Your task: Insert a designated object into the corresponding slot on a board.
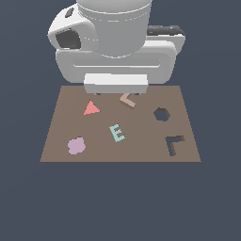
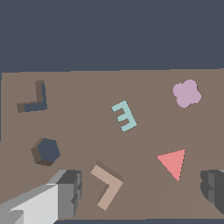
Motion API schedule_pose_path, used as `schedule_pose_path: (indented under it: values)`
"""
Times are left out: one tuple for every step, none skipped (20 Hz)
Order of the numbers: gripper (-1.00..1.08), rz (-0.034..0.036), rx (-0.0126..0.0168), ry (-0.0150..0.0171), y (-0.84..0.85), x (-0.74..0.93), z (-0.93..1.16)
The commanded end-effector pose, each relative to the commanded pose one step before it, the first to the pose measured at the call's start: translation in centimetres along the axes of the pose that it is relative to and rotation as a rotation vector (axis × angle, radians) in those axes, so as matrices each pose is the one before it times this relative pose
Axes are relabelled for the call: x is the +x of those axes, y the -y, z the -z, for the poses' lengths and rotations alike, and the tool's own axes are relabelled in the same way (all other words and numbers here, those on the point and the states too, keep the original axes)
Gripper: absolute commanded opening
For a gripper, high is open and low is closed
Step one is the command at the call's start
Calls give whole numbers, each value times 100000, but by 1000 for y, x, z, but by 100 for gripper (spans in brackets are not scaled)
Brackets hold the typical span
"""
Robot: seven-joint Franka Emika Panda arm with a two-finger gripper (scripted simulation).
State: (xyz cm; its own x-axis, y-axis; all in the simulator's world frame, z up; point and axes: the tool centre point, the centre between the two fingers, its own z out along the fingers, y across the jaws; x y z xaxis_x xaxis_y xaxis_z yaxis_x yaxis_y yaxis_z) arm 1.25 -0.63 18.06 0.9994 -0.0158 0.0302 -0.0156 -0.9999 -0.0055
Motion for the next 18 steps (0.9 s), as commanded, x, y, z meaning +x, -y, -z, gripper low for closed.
schedule_pose_path:
  values:
    - [100,0,0,0,-1,0,0]
    - [100,-69,-3,3,1,-12,-15]
    - [100,-195,-5,9,9,-37,-45]
    - [100,-345,-9,16,2,-61,-75]
    - [100,-473,-13,22,9,-85,-105]
    - [100,-609,-17,29,11,-109,-135]
    - [100,-743,-20,35,13,-133,-165]
    - [100,-875,-24,41,16,-157,-194]
    - [100,-1006,-28,48,20,-180,-224]
    - [100,-1141,-32,54,20,-204,-253]
    - [100,-1269,-36,60,24,-227,-282]
    - [100,-1398,-39,66,28,-250,-311]
    - [100,-1528,-43,72,29,-272,-339]
    - [100,-1653,-47,78,33,-295,-367]
    - [100,-1781,-51,84,35,-317,-396]
    - [100,-1904,-54,90,39,-338,-423]
    - [100,-2028,-58,96,42,-360,-451]
    - [100,-2151,-62,102,45,-381,-479]
